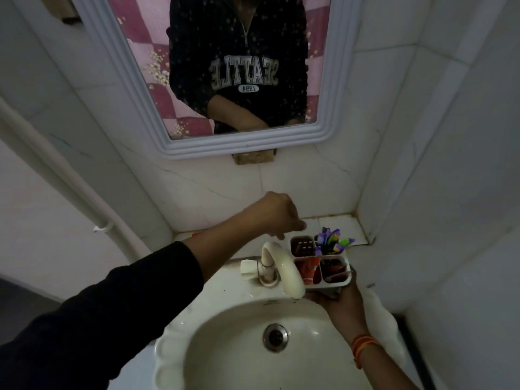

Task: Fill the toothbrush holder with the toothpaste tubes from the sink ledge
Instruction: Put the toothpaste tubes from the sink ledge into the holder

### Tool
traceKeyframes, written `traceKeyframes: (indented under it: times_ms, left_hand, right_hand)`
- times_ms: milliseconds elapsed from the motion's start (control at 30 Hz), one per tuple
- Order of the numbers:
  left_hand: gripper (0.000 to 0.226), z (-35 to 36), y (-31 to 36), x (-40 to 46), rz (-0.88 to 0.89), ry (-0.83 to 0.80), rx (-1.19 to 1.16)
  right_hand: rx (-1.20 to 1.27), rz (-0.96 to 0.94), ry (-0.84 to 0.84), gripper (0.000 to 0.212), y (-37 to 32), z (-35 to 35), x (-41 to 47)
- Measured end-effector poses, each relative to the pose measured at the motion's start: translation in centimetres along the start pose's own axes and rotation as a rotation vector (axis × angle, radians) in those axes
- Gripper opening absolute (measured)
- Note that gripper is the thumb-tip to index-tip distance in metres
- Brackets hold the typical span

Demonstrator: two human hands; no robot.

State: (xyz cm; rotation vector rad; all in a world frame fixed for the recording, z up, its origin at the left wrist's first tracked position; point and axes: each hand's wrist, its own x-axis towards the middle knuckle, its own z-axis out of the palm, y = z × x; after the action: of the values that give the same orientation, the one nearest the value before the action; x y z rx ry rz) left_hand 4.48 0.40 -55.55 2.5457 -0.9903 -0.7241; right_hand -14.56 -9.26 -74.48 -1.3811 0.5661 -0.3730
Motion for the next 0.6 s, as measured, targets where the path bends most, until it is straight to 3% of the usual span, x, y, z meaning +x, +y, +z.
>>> traceKeyframes:
  times_ms: [133,233,400,533,600]
  left_hand:
    - [0.028,0.1,-6.3,1.2,-0.148,0.055,0.181]
    - [0.042,1.6,-11.6,2.0,-0.314,0.034,0.228]
    - [0.08,5.7,-19.1,2.7,-0.493,0.004,0.357]
    - [0.056,6.3,-19.8,1.9,-0.42,0.121,0.428]
    - [0.046,6.3,-19.7,1.7,-0.39,0.166,0.451]
  right_hand:
    - [0.209,0.083,-0.01,0.065,-0.5,0.2,0.0]
    - [0.331,0.124,-0.02,0.056,-0.2,0.1,0.2]
    - [0.257,0.068,-0.023,0.072,0.3,0.1,0.3]
    - [0.186,0.037,-0.019,0.096,0.8,0.0,0.3]
    - [0.181,0.053,-0.004,0.098,0.9,0.0,0.3]
